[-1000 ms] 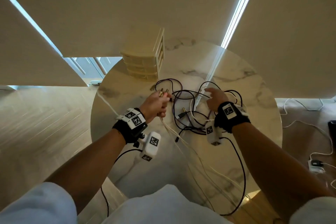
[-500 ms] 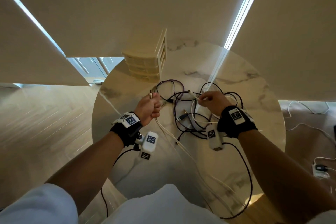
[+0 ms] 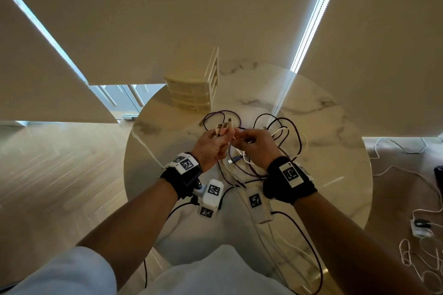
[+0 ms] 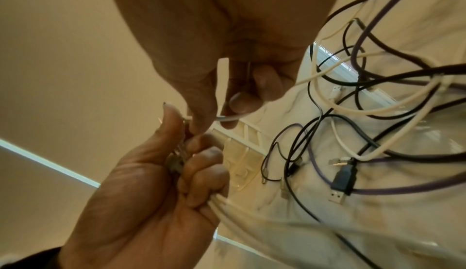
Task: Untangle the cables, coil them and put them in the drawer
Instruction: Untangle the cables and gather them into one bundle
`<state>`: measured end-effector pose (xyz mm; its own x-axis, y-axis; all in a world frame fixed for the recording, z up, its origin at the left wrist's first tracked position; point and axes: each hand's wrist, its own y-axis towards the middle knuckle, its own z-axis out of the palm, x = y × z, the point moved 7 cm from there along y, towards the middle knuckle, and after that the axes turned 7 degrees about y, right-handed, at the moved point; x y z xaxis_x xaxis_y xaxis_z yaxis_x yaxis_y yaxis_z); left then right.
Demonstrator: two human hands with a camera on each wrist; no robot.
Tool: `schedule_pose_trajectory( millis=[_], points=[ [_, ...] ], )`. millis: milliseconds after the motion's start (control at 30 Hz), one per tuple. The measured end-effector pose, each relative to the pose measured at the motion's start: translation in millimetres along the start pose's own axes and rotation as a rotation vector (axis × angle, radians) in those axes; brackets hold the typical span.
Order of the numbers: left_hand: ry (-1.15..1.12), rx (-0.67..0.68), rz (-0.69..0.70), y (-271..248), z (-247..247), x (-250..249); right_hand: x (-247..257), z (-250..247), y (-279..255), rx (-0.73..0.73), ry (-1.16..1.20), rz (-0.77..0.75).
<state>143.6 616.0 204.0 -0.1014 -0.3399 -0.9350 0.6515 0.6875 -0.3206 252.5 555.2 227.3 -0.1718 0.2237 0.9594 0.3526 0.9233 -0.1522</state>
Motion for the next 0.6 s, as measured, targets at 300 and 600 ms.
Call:
schedule_pose_trajectory(
  millis=[300, 600],
  points=[
    [-0.222, -0.033, 0.147, 10.5, 13.2, -83.2, -16.7, -30.7, 5.7, -0.053, -0.163, 0.039],
    [-0.265, 0.062, 0.206, 11.0, 25.0, -123.7, -15.4, -94.9, 8.4, -0.282, -0.360, 0.027]
  ],
)
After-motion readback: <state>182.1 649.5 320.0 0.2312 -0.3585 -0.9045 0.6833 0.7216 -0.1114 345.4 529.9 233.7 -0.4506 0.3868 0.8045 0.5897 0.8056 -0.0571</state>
